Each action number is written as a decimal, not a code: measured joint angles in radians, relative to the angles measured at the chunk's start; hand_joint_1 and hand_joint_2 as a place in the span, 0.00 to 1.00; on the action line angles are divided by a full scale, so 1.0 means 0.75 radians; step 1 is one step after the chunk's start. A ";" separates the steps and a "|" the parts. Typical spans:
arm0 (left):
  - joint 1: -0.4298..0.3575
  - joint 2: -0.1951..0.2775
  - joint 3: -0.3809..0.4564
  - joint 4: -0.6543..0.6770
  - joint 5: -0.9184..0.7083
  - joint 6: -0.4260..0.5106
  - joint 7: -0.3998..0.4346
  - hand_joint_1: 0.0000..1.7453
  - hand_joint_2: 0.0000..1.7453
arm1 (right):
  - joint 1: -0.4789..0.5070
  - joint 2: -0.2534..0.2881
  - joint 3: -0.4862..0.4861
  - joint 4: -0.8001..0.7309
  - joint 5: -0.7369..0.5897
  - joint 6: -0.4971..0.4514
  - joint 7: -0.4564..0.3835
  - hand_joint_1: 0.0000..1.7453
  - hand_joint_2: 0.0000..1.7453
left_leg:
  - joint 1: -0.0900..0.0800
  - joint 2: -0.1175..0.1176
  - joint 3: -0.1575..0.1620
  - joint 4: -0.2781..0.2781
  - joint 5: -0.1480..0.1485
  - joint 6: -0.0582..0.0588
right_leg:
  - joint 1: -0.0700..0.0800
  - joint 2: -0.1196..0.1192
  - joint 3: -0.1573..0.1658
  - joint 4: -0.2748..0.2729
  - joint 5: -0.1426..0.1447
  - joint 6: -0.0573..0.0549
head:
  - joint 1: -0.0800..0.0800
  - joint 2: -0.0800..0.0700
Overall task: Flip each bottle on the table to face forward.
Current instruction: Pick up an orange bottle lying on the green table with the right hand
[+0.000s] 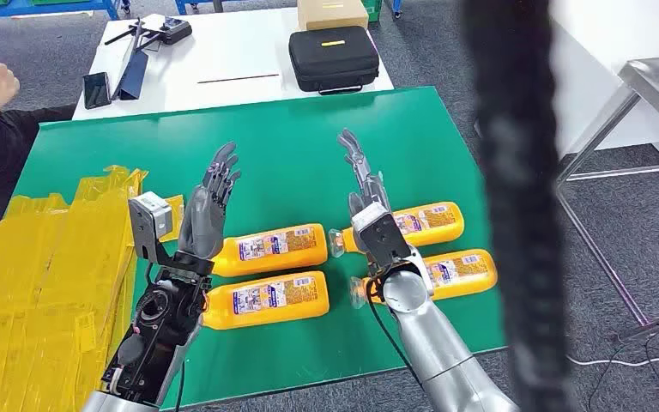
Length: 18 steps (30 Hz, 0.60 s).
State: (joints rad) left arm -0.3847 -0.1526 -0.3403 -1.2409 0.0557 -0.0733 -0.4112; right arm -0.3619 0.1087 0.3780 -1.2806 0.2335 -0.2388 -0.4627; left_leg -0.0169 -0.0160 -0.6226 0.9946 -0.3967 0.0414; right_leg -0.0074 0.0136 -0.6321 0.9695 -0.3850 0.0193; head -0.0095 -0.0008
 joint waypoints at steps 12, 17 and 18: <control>0.000 0.000 0.000 0.000 0.000 0.000 0.000 1.00 0.00 | 0.000 0.000 0.000 0.000 0.000 0.000 0.000 1.00 0.00 | 0.000 0.000 0.000 0.000 0.000 0.000 | 0.000 0.000 0.000 0.000 0.000 0.000 | 0.000 0.000; 0.000 0.000 0.000 0.000 0.000 0.000 0.000 1.00 0.00 | 0.000 0.000 0.001 0.000 0.000 0.000 0.000 1.00 0.00 | 0.000 0.000 0.000 0.000 0.000 0.000 | 0.000 0.000 0.000 0.000 0.000 0.000 | 0.000 0.000; 0.000 0.000 0.000 0.000 0.000 0.000 0.000 1.00 0.00 | 0.000 0.000 0.001 0.000 0.000 0.000 0.000 1.00 0.00 | 0.000 0.000 0.000 0.000 0.000 0.000 | 0.000 0.000 0.000 0.000 0.000 0.000 | 0.000 0.000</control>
State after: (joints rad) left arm -0.3847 -0.1526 -0.3403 -1.2409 0.0557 -0.0736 -0.4112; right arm -0.3619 0.1087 0.3784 -1.2806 0.2335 -0.2388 -0.4627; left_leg -0.0169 -0.0160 -0.6226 0.9946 -0.3967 0.0414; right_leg -0.0074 0.0136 -0.6321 0.9695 -0.3850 0.0193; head -0.0095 -0.0008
